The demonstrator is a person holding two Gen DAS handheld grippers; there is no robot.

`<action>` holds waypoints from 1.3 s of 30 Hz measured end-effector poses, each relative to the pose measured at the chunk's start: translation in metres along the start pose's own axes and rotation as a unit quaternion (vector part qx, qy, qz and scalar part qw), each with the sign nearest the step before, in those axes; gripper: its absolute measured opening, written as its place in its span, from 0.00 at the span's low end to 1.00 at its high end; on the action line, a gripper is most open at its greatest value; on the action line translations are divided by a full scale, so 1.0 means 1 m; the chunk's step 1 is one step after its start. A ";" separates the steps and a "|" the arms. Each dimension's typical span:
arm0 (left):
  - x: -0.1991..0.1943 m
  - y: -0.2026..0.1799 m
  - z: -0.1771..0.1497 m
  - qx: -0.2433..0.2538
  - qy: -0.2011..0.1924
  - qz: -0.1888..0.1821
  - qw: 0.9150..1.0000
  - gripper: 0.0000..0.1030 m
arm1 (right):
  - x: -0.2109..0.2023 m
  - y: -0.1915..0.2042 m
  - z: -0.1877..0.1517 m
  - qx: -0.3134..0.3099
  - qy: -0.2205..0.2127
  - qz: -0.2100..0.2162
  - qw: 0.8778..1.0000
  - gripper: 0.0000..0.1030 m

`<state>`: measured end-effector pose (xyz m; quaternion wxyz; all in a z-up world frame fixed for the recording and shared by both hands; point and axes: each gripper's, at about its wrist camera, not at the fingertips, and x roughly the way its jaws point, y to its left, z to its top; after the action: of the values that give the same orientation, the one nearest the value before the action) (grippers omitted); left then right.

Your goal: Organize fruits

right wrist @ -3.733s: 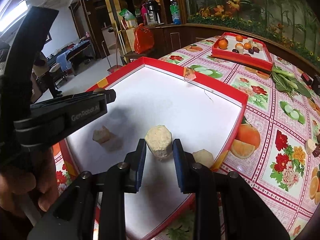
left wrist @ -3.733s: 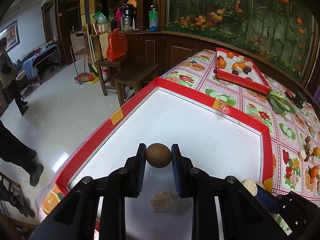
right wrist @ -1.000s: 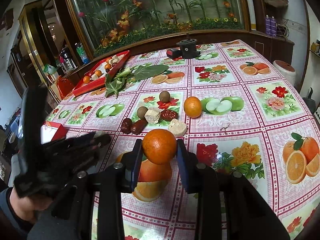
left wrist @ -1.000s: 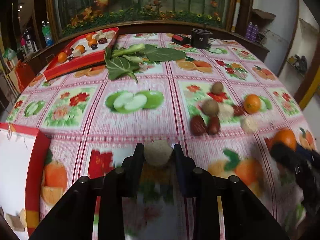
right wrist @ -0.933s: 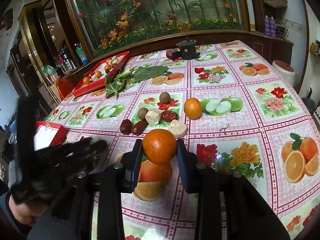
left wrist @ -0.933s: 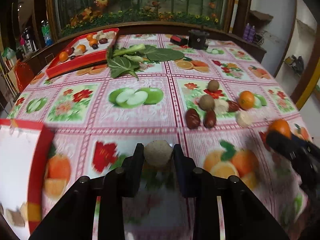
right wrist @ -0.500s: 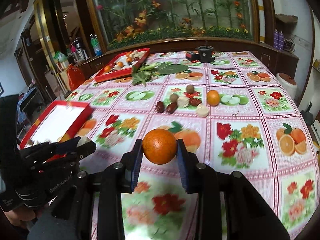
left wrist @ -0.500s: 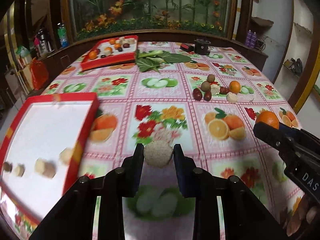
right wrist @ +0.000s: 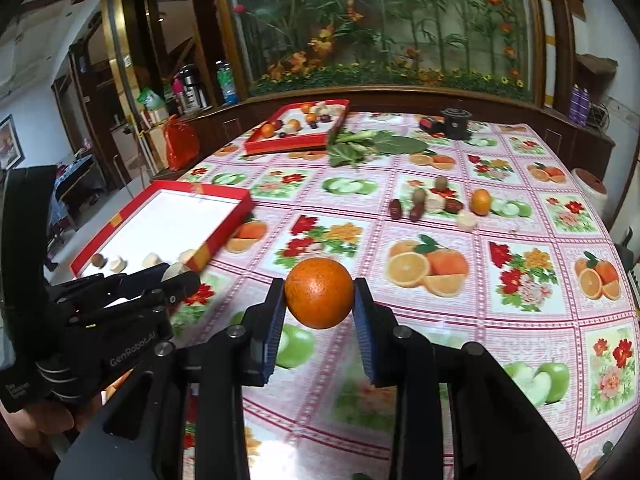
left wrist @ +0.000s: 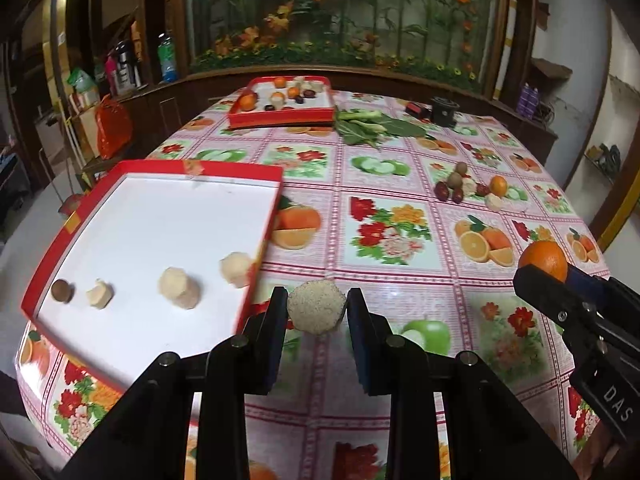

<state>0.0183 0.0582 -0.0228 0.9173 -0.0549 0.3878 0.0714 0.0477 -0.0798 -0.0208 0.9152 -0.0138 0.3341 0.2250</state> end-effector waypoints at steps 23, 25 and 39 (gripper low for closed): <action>-0.013 0.062 0.005 -0.052 -0.010 0.046 0.998 0.28 | 0.005 0.056 0.013 -0.045 -0.010 0.045 0.998 0.34; -0.014 0.068 0.006 -0.058 -0.011 0.050 0.997 0.28 | 0.005 0.060 0.014 -0.048 -0.011 0.048 0.998 0.34; -0.014 0.100 0.007 -0.082 -0.008 0.076 0.994 0.28 | 0.013 0.084 0.021 -0.063 -0.011 0.069 0.996 0.34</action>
<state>-0.0037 0.1567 -0.0121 0.9048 -0.0997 0.3765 0.1723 0.0336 0.0051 -0.0026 0.8986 -0.0460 0.3089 0.3081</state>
